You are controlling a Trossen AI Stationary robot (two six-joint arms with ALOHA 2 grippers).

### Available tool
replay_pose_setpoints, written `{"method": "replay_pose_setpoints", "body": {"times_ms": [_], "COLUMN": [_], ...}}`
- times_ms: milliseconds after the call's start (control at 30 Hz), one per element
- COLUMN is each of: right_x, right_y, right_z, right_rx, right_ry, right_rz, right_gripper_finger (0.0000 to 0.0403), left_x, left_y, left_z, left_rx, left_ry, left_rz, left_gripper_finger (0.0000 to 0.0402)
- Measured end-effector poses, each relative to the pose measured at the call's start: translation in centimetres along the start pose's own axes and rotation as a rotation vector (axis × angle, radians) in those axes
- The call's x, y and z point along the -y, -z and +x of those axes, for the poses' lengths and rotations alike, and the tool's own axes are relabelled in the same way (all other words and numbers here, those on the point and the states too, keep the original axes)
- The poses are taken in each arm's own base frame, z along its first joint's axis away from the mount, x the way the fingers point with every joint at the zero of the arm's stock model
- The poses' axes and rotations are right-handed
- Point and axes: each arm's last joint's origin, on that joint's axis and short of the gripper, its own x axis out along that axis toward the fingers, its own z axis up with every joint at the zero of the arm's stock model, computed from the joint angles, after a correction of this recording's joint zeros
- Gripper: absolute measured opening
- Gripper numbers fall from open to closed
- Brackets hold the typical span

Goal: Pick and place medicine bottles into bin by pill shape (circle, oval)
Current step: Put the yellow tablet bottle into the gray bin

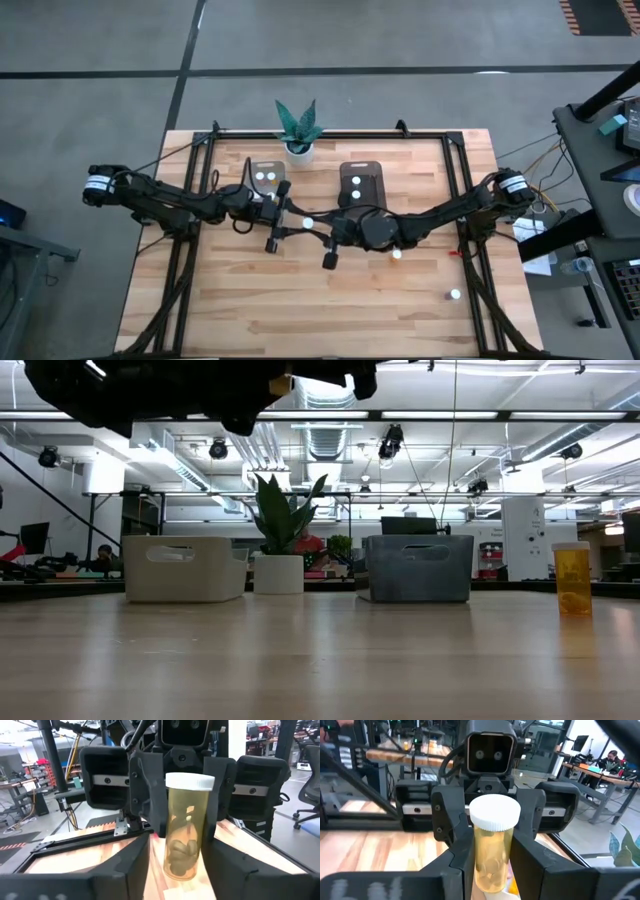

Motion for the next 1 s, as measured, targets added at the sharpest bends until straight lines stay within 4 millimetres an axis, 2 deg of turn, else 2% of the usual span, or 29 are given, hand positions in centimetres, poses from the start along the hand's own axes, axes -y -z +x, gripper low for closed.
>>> {"method": "replay_pose_setpoints", "body": {"times_ms": [200,433,600,767,1000], "right_x": [0.2,0.8,0.9,0.6,0.6], "right_y": [0.5,1.8,3.5,4.3,4.1], "right_z": [-0.8,-2.4,-3.3,-3.1,-2.9], "right_rx": [-0.127,-0.373,-0.554,-0.592,-0.561], "right_ry": [-0.015,-0.028,-0.021,-0.012,-0.007], "right_rz": [-0.045,-0.053,-0.049,-0.036,-0.032], "right_gripper_finger": [0.0098,0.0098,0.0098,0.0098,0.0098], "left_x": [0.1,0.1,0.2,0.2,0.4], "left_y": [0.1,0.6,0.7,1.2,3.6], "left_z": [-0.1,-0.1,0.0,0.8,2.7], "left_rx": [-0.017,-0.070,-0.070,-0.049,-0.054], "left_ry": [0.009,0.015,0.015,0.006,-0.020], "left_rz": [-0.031,-0.142,-0.173,-0.226,-0.242], "left_gripper_finger": [0.0196,0.0199,0.0199,0.0199,0.0198]}}
